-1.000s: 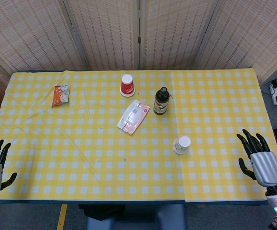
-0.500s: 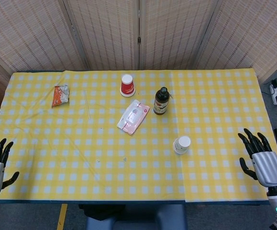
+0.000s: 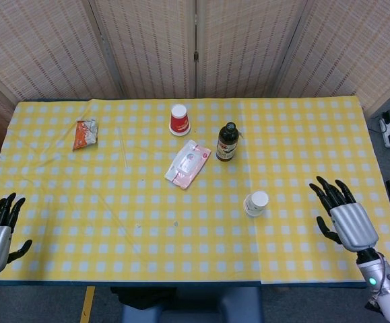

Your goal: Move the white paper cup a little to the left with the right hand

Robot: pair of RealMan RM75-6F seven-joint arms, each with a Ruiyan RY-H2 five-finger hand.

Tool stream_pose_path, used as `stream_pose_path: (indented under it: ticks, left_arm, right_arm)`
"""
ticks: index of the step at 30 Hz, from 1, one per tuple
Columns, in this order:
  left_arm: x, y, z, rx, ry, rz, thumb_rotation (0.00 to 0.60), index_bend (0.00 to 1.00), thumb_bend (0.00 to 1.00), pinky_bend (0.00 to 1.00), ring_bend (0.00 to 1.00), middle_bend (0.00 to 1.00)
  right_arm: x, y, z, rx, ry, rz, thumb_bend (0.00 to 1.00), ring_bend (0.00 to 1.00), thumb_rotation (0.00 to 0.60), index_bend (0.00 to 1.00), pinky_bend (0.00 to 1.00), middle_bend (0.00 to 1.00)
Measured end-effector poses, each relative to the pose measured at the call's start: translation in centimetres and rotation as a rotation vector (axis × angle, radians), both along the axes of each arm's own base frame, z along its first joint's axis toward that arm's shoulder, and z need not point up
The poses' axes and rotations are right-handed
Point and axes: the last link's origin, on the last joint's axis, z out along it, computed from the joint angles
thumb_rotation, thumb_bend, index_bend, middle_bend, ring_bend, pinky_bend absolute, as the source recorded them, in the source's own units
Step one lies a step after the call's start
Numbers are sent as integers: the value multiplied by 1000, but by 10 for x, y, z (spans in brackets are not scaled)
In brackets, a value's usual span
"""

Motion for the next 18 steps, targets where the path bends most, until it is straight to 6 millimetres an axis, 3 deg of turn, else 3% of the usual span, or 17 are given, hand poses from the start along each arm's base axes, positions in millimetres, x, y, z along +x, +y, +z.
stream_pose_path:
  ticks: [7, 13, 18]
  left_arm:
    - [-3, -2, 1, 5, -4, 10, 600, 46, 281, 0, 2, 35]
    - [-6, -4, 1, 0, -14, 14, 600, 48, 281, 0, 1, 35]
    - [-8, -6, 1, 0, -13, 20, 600, 49, 281, 0, 0, 35]
  right_arm:
    - [22, -22, -18, 113, 29, 32, 517, 117, 600, 14, 29, 20]
    - [40, -41, -37, 238, 59, 26, 365, 53, 600, 14, 0, 0]
    - [54, -59, -49, 311, 73, 2, 339, 50, 600, 14, 0, 0]
